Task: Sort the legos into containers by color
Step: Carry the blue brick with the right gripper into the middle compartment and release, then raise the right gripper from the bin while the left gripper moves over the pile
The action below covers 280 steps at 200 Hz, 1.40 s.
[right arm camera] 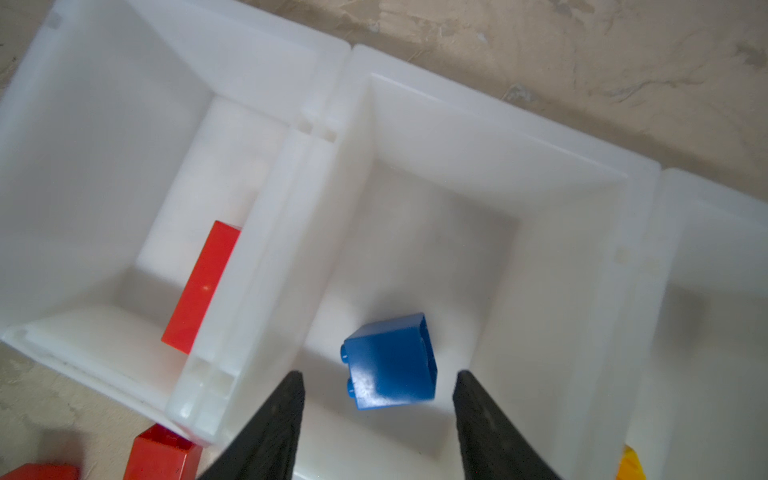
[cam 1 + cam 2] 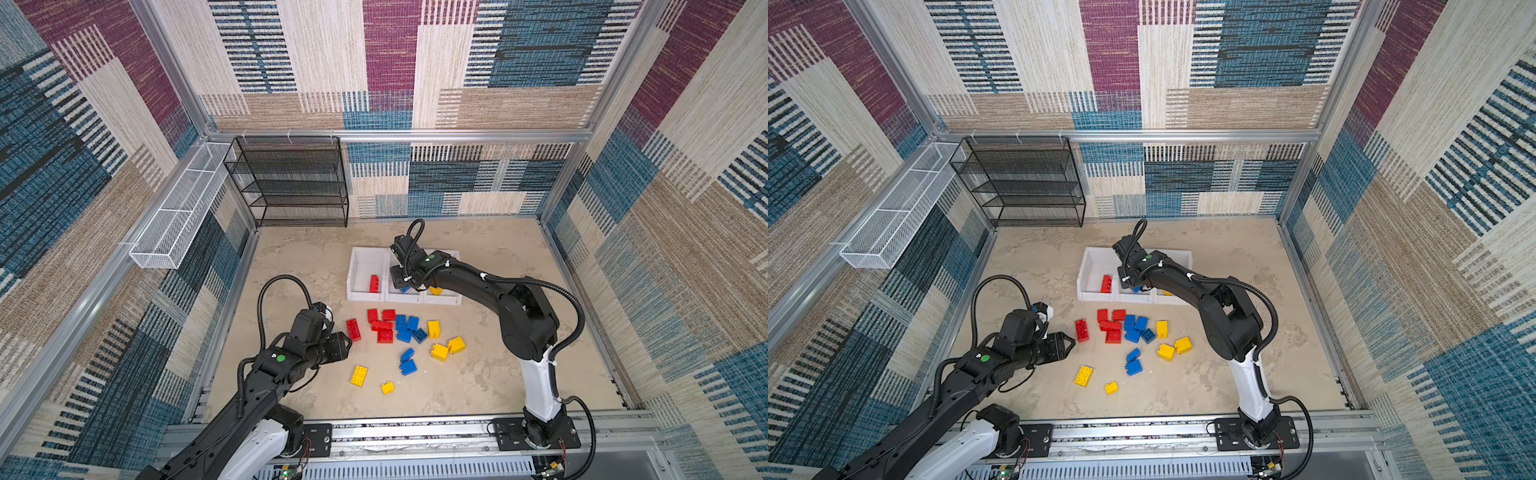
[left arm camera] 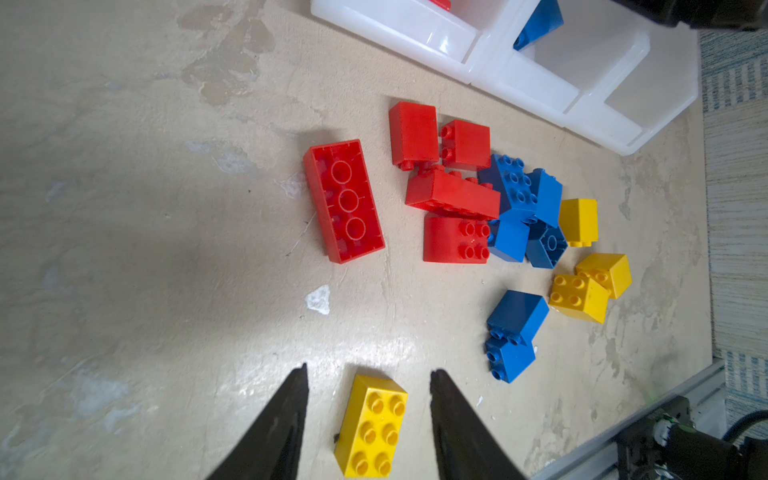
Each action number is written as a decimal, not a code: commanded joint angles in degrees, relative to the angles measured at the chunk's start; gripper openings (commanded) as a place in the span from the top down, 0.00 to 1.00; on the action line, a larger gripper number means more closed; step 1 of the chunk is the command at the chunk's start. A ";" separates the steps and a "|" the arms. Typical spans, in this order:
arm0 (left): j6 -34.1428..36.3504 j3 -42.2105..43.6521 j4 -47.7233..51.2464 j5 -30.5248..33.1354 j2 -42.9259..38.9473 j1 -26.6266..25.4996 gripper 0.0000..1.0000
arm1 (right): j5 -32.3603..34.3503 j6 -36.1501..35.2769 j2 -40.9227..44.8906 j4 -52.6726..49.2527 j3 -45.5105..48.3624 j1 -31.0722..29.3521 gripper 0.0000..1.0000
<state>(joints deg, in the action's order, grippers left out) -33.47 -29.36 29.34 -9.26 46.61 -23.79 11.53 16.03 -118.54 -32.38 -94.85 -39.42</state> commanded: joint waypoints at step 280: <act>3.23 -11.23 -3.73 4.63 26.36 -1.84 0.39 | -4.01 9.08 31.46 2.50 30.56 -0.22 0.35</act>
<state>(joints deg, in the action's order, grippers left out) -31.73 -39.05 27.62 -6.07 70.30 -25.41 7.66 23.53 -88.27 -30.02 -65.08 -39.64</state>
